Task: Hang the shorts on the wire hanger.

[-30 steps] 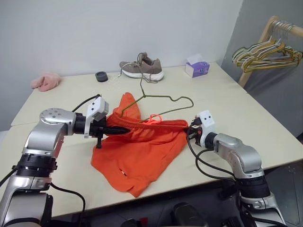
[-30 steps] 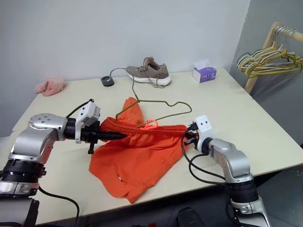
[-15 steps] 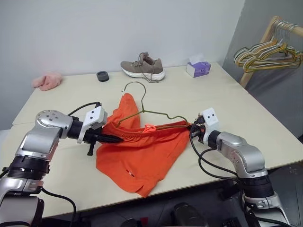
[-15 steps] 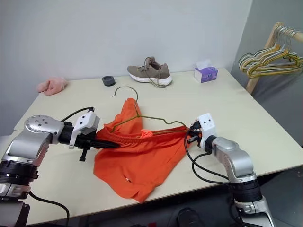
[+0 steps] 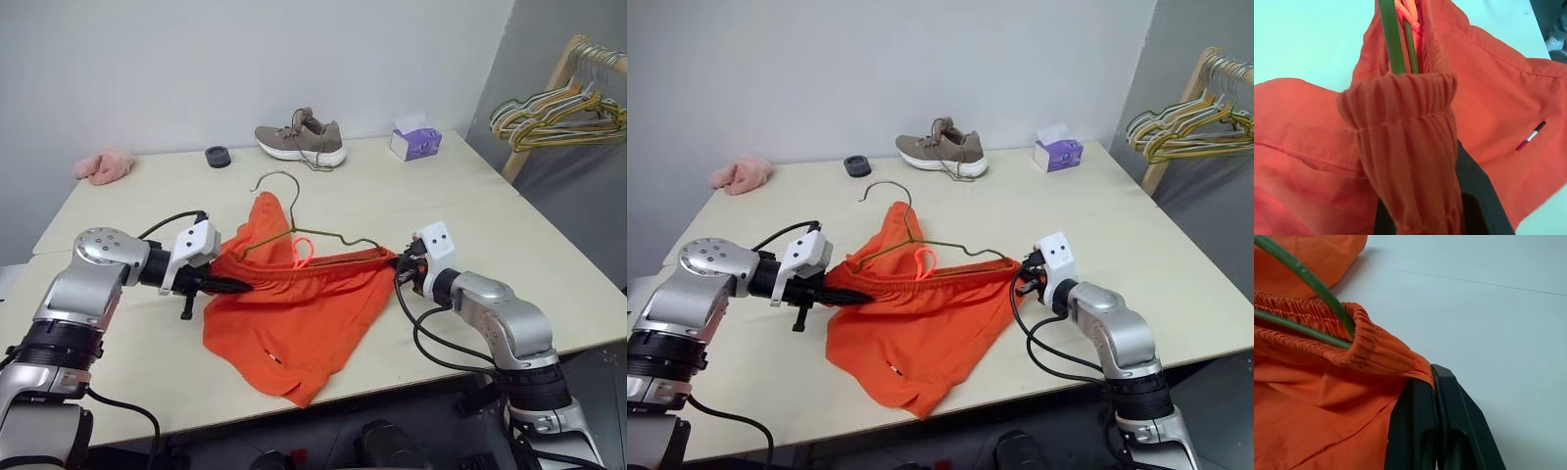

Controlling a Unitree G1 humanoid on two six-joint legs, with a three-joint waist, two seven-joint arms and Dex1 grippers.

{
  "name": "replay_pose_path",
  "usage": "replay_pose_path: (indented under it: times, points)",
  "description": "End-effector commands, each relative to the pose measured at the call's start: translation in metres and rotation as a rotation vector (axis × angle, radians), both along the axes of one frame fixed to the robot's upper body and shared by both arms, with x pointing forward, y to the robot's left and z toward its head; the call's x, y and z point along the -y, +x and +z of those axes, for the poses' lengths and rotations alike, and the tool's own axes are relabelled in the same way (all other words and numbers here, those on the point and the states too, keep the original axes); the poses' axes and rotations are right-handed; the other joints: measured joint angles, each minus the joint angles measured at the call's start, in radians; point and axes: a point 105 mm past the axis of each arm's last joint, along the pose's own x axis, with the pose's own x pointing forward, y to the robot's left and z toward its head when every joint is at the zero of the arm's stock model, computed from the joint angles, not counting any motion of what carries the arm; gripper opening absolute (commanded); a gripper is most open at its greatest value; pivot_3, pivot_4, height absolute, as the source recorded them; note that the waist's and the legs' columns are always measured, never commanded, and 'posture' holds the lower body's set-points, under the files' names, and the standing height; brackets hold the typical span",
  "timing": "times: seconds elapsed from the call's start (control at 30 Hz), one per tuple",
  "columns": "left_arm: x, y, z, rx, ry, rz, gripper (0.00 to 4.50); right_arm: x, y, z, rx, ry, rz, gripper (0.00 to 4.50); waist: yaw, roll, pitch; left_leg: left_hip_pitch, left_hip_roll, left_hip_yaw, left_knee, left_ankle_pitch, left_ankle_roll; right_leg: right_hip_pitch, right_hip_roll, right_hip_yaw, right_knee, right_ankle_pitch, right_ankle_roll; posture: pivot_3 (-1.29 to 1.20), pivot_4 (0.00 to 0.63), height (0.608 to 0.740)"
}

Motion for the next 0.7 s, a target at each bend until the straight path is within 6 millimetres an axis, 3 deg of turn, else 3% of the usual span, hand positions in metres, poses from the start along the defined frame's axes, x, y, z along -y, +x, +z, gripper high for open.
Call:
replay_pose_path:
  times: [0.03,0.3,0.5,0.7]
  points:
    - [-0.021,-0.002,-0.004,0.017,0.127,0.034,0.00,0.028,0.007,0.020,0.088,-0.066,-0.086,0.00,0.000,0.000,0.000,0.000,0.000,0.000,0.000,0.000,0.000,0.000,0.000,0.000,0.000,0.000,0.000,-0.27,0.029,0.740]
    - [-0.028,0.010,-0.013,0.085,0.218,0.055,0.00,0.027,-0.002,0.026,0.135,-0.192,0.004,0.00,0.001,0.000,0.001,0.000,0.000,0.000,0.000,0.000,0.000,0.000,0.000,0.000,0.000,-0.001,0.002,-0.28,0.031,0.740]
    - [0.011,0.018,-0.016,0.147,0.144,-0.021,0.00,-0.028,-0.021,0.043,0.238,-0.320,0.276,0.00,0.001,0.000,0.001,0.000,0.000,0.001,0.000,0.000,0.000,0.000,0.000,0.001,-0.001,-0.002,0.003,-0.29,0.032,0.740]
    - [0.027,0.008,-0.022,0.110,0.127,-0.098,0.00,-0.054,-0.033,0.054,0.296,-0.372,0.421,0.00,-0.002,0.000,0.001,0.000,0.001,0.001,-0.001,0.000,0.000,-0.001,0.000,0.000,-0.001,-0.002,0.003,-0.29,0.034,0.740]
